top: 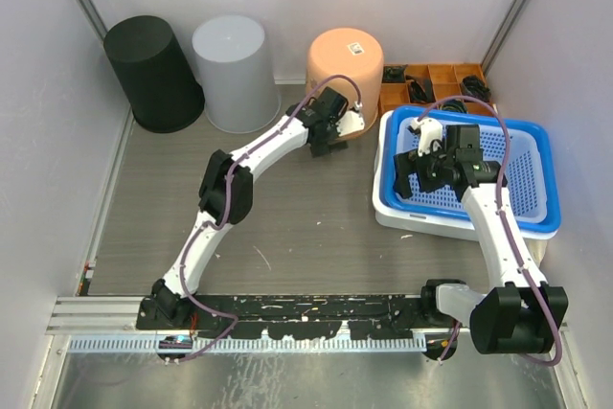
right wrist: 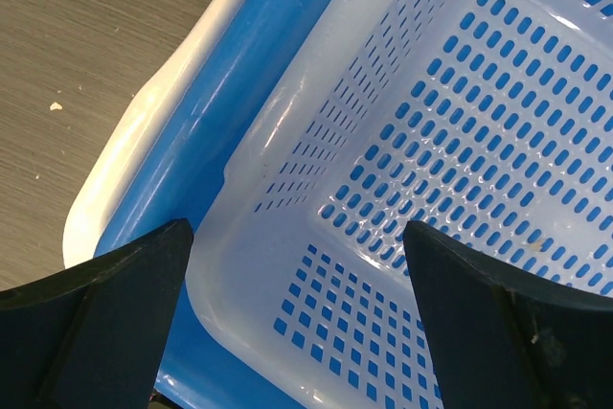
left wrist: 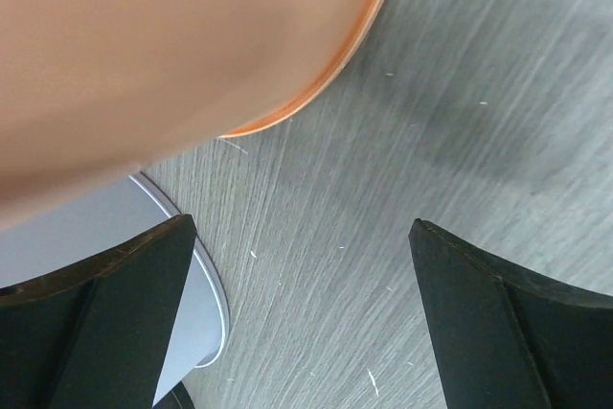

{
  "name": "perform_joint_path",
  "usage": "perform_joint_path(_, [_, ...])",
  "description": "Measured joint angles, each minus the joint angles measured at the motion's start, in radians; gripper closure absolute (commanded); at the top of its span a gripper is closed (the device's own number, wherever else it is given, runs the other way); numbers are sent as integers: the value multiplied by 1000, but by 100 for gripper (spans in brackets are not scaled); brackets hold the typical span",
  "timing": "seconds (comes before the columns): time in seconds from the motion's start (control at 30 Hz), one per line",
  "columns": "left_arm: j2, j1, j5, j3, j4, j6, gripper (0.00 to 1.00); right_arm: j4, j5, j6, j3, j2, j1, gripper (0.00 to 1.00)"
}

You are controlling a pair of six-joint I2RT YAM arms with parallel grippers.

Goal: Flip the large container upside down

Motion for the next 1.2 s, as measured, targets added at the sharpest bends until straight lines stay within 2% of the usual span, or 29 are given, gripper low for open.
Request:
perform_joint_path(0.3, [32,69,13,48,-78,-105,3,45,15,52,-35,-7,41,14])
perform_joint_path(0.4, [-33,92,46,-48,-95,-174,3,68,114,71,-39,-11,127,22])
perform_joint_path(0.47, [-124,106,71,-152,-117,-216,3,84,186,76,-39,-6,192,32])
perform_joint_path(0.53, [-247,121,90,-264,-126,-256,2,92,236,84,-37,7,235,37])
perform_joint_path(0.67, [-566,154,111,-473,-132,-307,2,95,281,103,-8,50,269,44])
perform_joint_path(0.8, [-883,203,102,-615,-142,-336,1,92,330,124,32,106,299,59])
perform_joint_path(0.9, [-1078,242,68,-713,-167,-351,1,100,384,127,39,125,317,59])
perform_joint_path(1.07, [-1316,319,60,-899,-276,-369,0,100,478,124,39,137,322,43])
perform_joint_path(1.2, [-1472,401,80,-1030,-357,-366,1,100,516,122,32,137,322,42])
